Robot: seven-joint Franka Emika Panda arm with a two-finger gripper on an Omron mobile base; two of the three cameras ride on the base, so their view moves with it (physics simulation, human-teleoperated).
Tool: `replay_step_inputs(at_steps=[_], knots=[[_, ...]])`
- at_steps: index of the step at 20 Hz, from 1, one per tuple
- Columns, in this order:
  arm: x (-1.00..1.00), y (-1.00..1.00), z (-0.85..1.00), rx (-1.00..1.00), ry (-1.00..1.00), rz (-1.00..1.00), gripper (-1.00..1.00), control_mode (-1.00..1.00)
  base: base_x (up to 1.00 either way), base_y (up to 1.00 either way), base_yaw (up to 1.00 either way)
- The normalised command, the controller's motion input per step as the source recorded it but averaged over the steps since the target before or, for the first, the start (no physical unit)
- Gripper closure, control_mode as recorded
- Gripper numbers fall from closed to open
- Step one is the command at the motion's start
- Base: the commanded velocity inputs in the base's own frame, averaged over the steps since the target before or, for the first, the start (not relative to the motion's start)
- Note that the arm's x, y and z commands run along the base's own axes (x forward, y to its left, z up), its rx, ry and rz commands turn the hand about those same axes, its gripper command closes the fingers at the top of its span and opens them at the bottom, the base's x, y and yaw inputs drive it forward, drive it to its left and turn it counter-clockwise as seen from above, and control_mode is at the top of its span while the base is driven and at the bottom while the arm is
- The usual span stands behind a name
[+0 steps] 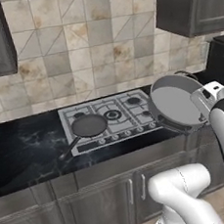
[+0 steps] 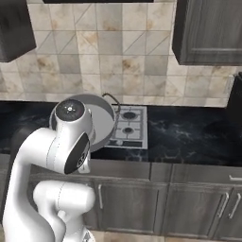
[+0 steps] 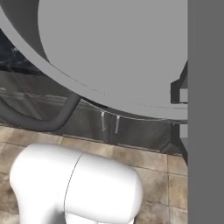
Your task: Move the pot and pan from the stove into the sink.
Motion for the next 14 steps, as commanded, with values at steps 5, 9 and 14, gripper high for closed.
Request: replay_step_inputs(at_steps=[5,9,14], knots=[[0.00,0.00,0.00,0.00,0.00,0.00,1.00,1.00,-0.05,-0.25,-0.29],[0.00,0.00,0.00,0.00,0.00,0.00,1.00,1.00,-0.10,-0.26,-0.29],[0.00,0.00,0.00,0.00,0.00,0.00,1.00,1.00,-0.07,-0.27,-0.29]])
